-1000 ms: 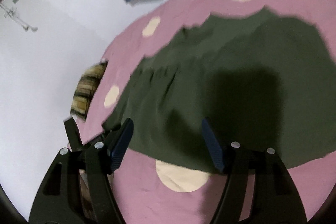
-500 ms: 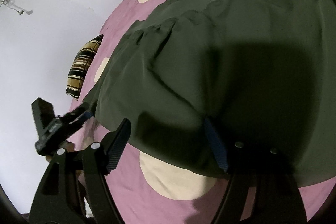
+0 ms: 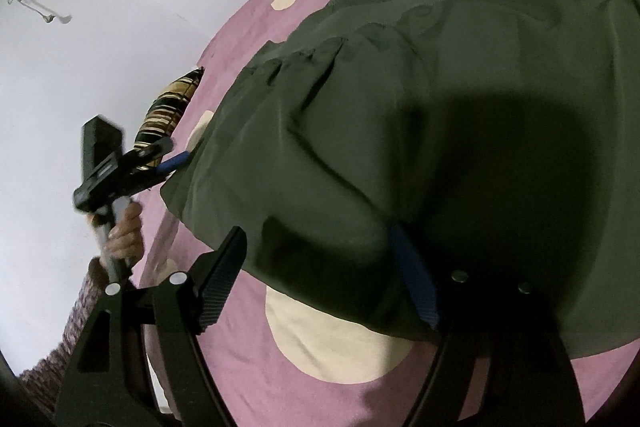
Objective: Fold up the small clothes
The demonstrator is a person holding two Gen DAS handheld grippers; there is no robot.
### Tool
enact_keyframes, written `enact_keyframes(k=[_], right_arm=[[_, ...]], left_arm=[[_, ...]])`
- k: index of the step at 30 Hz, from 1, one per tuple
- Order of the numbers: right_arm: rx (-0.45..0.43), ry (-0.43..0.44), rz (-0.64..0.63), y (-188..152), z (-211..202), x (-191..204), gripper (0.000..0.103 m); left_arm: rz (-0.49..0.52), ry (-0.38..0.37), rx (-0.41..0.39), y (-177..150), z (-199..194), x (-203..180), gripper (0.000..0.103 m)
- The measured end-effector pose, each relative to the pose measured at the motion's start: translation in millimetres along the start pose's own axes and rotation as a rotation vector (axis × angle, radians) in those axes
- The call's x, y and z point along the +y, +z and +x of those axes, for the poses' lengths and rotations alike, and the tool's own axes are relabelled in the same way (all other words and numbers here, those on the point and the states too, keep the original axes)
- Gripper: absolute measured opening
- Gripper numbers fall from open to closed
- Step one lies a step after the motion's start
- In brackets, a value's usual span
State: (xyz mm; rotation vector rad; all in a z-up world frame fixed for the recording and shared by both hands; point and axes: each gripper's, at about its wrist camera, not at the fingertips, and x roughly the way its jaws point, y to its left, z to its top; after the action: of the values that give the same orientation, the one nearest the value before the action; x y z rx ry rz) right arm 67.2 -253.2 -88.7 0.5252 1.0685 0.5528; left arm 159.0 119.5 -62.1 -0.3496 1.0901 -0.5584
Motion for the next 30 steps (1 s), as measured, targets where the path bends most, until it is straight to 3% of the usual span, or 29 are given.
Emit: enact_keyframes(k=[5, 9, 12, 13, 18, 23, 26, 30], right_arm=[[-0.002, 0.011, 0.002, 0.3, 0.0, -1.9, 0.075], [-0.008, 0.012, -0.005, -0.8, 0.6, -2.1, 0.076], [-0.014, 0.017, -0.009, -2.3, -0.2, -2.0, 0.079], [-0.016, 0.019, -0.011, -2.3, 0.4, -1.7, 0.081], [-0.028, 0.006, -0.047, -5.8, 3.6, 4.4, 0.086], [-0.032, 0.005, -0.054, -8.5, 3.5, 4.8, 0.087], [-0.034, 0.005, -0.057, -9.9, 3.2, 5.3, 0.087], [-0.037, 0.0, -0.068, -11.7, 3.5, 6.0, 0.087]], left_arm=[[-0.058, -0.095, 0.122, 14.3, 40.7, 6.6, 0.078], [-0.029, -0.095, 0.165, 19.4, 52.8, -0.9, 0.076], [-0.021, -0.068, 0.19, 20.2, 58.2, -8.9, 0.064], [-0.02, -0.058, 0.202, 20.3, 60.2, -10.2, 0.054], [-0.031, -0.003, 0.208, 22.7, 68.0, -18.3, 0.042], [-0.006, 0.059, 0.206, 25.5, 64.4, -32.9, 0.014], [0.018, 0.116, 0.185, 31.5, 53.6, -51.9, 0.011], [0.027, 0.121, 0.152, 38.4, 32.4, -72.3, 0.01]])
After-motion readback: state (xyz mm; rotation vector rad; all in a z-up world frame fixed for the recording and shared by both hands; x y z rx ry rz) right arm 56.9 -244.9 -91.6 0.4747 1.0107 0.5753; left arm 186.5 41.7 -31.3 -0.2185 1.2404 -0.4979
